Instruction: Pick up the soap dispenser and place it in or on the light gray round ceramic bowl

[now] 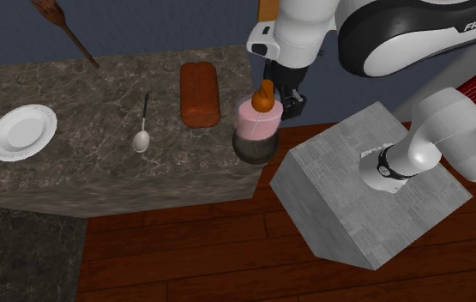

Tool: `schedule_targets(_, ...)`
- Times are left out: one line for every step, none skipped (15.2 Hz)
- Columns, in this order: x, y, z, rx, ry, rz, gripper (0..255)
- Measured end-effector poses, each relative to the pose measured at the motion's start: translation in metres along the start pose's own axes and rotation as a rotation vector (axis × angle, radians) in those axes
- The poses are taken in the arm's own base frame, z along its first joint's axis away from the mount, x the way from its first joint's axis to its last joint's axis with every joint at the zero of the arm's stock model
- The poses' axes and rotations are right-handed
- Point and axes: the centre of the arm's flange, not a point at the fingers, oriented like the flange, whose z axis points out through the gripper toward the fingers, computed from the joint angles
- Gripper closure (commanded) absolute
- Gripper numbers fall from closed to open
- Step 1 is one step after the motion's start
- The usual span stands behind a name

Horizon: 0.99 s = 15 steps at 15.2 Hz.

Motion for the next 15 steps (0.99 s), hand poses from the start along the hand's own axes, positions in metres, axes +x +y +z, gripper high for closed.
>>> schedule_targets(-0.001,0.001,0.006,0.0,0.0,0.0,255)
schedule_targets(-0.001,0.0,0.011,0.0,0.0,0.0,255)
schedule_targets(-0.001,0.001,0.015,0.0,0.0,0.0,255)
schedule_targets(-0.001,0.001,0.021,0.0,0.0,0.0,255)
schedule_targets(-0.001,0.0,0.026,0.0,0.0,0.0,255)
schedule_targets(-0.001,0.001,0.032,0.0,0.0,0.0,255)
schedule_targets(0.0,0.001,0.036,0.0,0.0,0.0,255)
schedule_targets(-0.001,0.001,0.041,0.0,0.0,0.0,255)
schedule_targets(-0.002,0.001,0.047,0.0,0.0,0.0,255)
schedule_targets(-0.001,0.001,0.051,0.0,0.0,0.0,255)
schedule_targets(-0.001,0.001,0.052,0.0,0.0,0.0,255)
schedule_targets(-0.001,0.001,0.052,0.0,0.0,0.0,255)
schedule_targets(-0.001,0.001,0.053,0.0,0.0,0.0,255)
schedule_targets(-0.001,0.001,0.053,0.0,0.0,0.0,255)
schedule_targets(-0.001,0.001,0.053,0.0,0.0,0.0,255)
